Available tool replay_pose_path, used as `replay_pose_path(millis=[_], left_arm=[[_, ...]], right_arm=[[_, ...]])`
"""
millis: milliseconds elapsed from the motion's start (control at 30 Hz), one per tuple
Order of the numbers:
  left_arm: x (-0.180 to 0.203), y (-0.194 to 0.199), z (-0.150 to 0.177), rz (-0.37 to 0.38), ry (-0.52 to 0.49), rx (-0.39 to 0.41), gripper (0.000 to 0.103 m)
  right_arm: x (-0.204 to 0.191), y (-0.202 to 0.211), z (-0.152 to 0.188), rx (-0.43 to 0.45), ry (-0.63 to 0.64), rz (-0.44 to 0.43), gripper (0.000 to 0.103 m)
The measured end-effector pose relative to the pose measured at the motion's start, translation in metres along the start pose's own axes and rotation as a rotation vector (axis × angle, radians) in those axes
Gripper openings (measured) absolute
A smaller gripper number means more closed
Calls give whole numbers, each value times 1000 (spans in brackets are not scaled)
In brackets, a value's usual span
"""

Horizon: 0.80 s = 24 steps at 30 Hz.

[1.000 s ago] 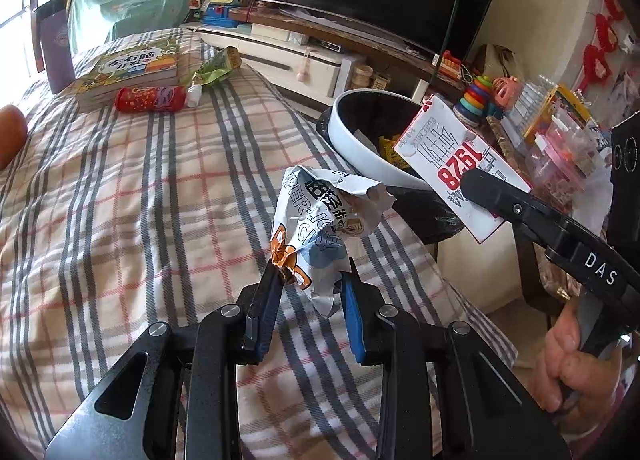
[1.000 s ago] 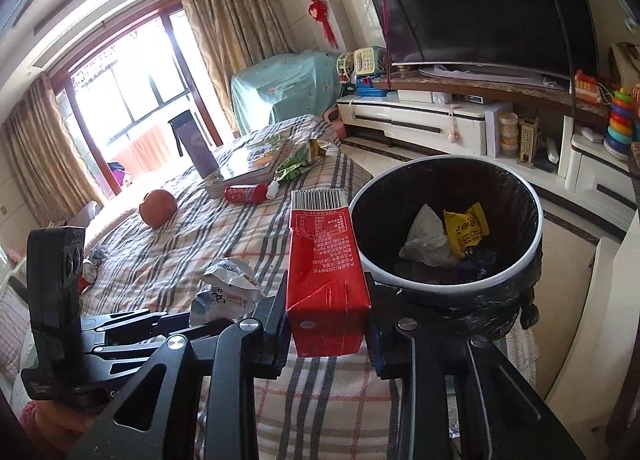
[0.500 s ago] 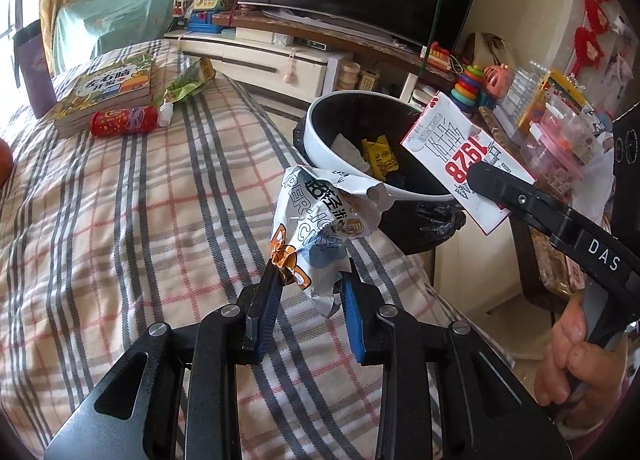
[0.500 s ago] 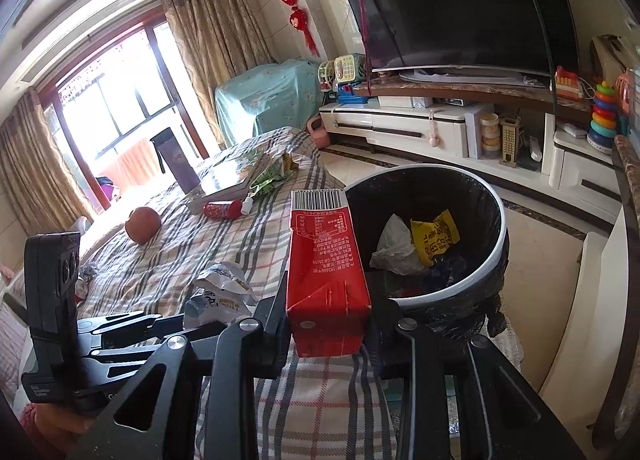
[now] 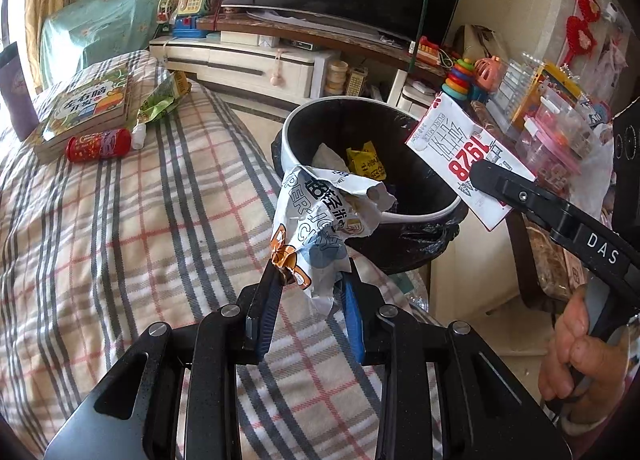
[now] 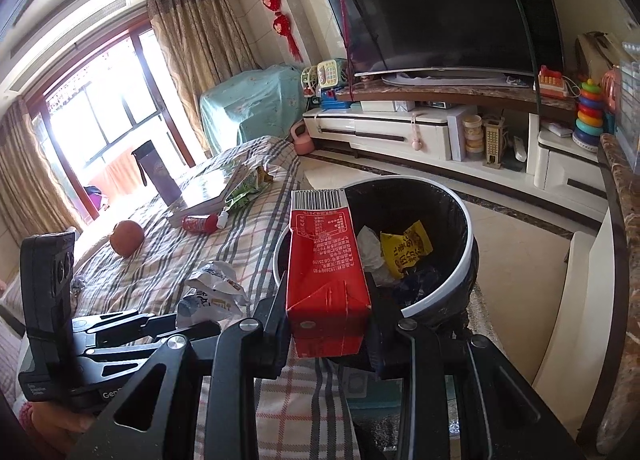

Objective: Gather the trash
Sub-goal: 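Carry the white wrapper and red carton over the bin with both tools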

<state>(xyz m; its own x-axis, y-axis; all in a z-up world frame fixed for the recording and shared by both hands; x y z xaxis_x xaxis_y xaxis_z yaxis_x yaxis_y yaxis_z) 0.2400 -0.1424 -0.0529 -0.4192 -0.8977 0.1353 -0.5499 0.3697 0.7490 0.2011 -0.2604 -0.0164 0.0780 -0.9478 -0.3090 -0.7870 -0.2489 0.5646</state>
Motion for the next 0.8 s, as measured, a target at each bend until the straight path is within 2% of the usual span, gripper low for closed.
replay_pose_path(millis=[800], left_arm=[[15, -21, -36, 9, -50, -4, 28]], right_arm=[[21, -20, -20, -11, -3, 32, 31]])
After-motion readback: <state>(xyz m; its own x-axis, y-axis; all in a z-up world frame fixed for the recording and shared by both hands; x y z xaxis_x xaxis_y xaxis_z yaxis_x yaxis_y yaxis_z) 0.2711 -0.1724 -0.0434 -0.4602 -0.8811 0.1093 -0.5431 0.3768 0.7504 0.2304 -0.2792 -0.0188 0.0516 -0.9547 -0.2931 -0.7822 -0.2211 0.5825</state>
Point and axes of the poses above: each gripper's, at about its wrist camera, not at the fingertips, and y roughly against the way its jaws point, x to its right, z to its underside, the point moved 5 cm from there along -y, roughly the way its jaws point, and after that the axes turned 2 degrees about -y, right-handed, at the moved point
